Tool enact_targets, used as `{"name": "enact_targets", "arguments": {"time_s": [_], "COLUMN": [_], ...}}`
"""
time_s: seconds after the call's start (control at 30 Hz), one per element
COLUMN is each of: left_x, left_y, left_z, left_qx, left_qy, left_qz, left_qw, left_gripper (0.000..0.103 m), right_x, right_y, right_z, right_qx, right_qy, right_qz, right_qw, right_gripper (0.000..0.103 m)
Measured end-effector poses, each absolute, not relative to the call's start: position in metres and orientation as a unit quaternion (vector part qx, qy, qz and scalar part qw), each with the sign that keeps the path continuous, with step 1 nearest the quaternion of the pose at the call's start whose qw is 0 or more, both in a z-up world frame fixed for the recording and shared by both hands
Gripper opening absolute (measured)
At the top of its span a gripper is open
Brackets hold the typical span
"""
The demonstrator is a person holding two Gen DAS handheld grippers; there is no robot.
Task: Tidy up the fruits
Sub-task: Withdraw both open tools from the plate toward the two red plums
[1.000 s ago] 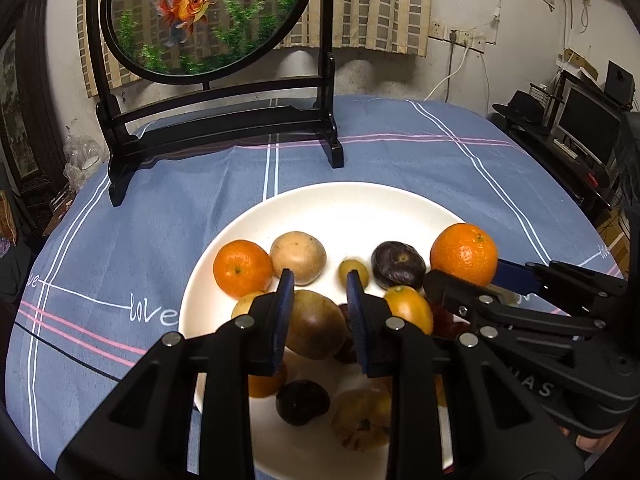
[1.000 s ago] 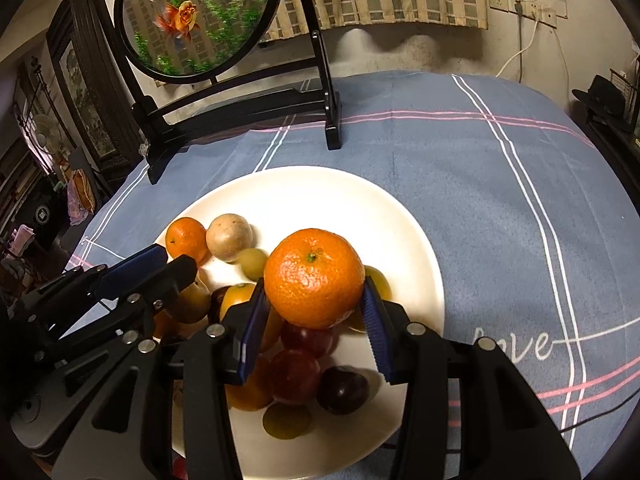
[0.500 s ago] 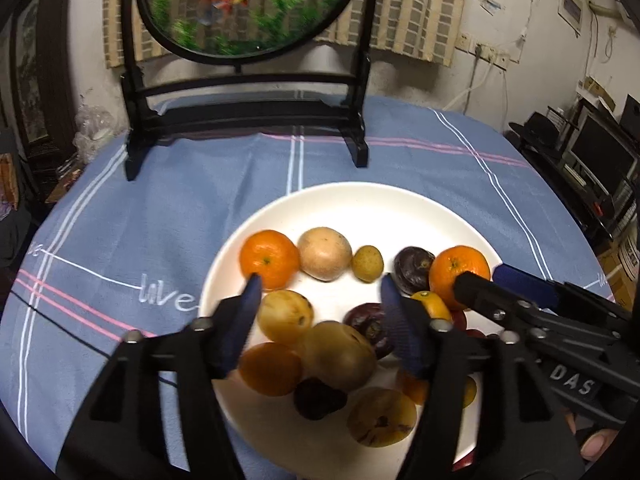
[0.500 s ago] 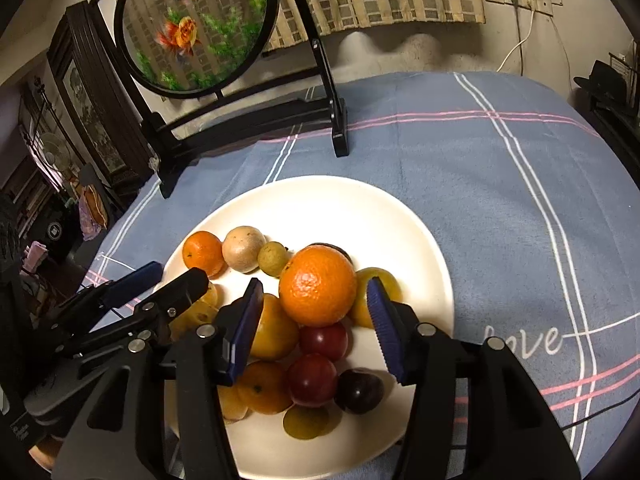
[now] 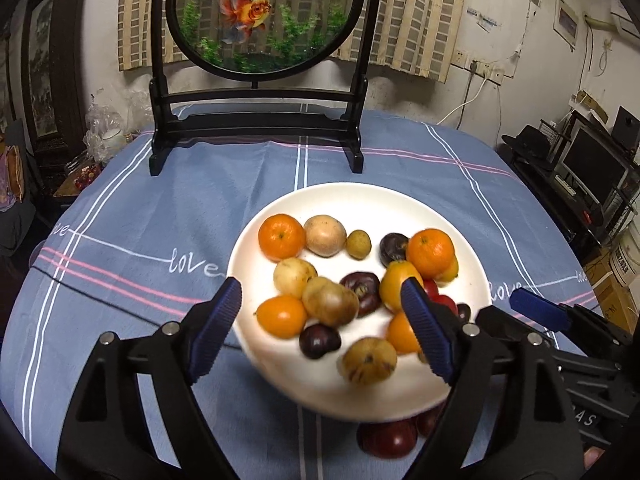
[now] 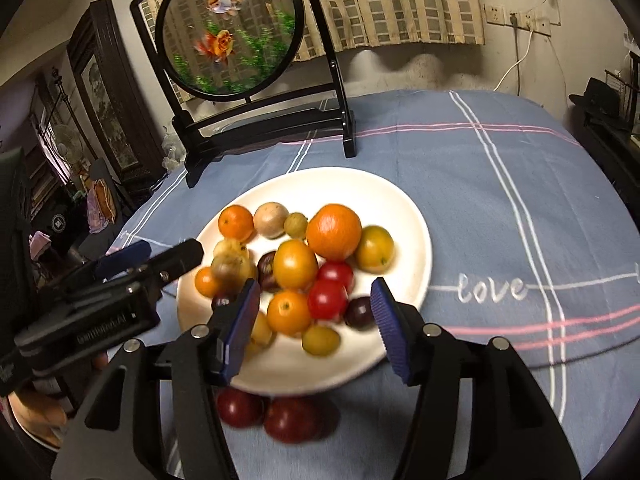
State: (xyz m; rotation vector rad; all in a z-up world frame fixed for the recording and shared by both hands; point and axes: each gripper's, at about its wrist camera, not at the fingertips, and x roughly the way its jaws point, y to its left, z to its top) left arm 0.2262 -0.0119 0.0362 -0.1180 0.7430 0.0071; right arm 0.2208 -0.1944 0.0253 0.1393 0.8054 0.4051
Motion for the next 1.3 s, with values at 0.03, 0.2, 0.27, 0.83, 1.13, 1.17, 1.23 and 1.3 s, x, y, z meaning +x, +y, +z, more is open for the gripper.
{"name": "enact_targets", "arguments": {"time_s": [0.03,0.2,0.27,0.83,1.13,1.17,1.23,1.3], "left_x": [0.221,0.191,0.18,0.105,0.101,0.102,0.105,0.108], "left_y": [-0.012,-0.013,-0.014,-0.011,-0.013,-0.011,-0.008,-0.004], "left_z": [0.037,0.036,0.033,0.002,-0.023,-0.025,-0.025,-0.025], "left_qx": [-0.058,-0.061,-0.059,-0.024,-0.003,-0.004,-0.006,-0.012], "left_qy": [0.361,0.355,0.358,0.376,0.4,0.401,0.404,0.405], "left_qz": [0.003,0.001,0.0,-0.006,-0.019,-0.019,-0.018,-0.019], "left_qw": [0.931,0.933,0.932,0.926,0.916,0.916,0.915,0.914], "left_gripper": [0.085,0.087,0.088,0.094,0.094,0.094,0.094,0.094], "right_x": [0.214,0.187,0.176,0.116,0.124,0.126,0.131,0.136], "right_y": [-0.197,-0.208,-0.212,-0.208,-0.183,-0.181,-0.175,-0.171], "right_z": [0.025,0.024,0.024,-0.005,-0.026,-0.028,-0.032,-0.035], "right_qx": [0.069,0.072,0.071,0.026,-0.039,-0.045,-0.055,-0.06], "right_qy": [0.388,0.387,0.386,0.414,0.447,0.45,0.455,0.459], "right_qz": [0.194,0.187,0.185,0.174,0.172,0.173,0.173,0.173], "right_qw": [0.898,0.9,0.901,0.893,0.877,0.875,0.872,0.869], "right_gripper": [0.06,0.06,0.06,0.065,0.065,0.065,0.065,0.065]}}
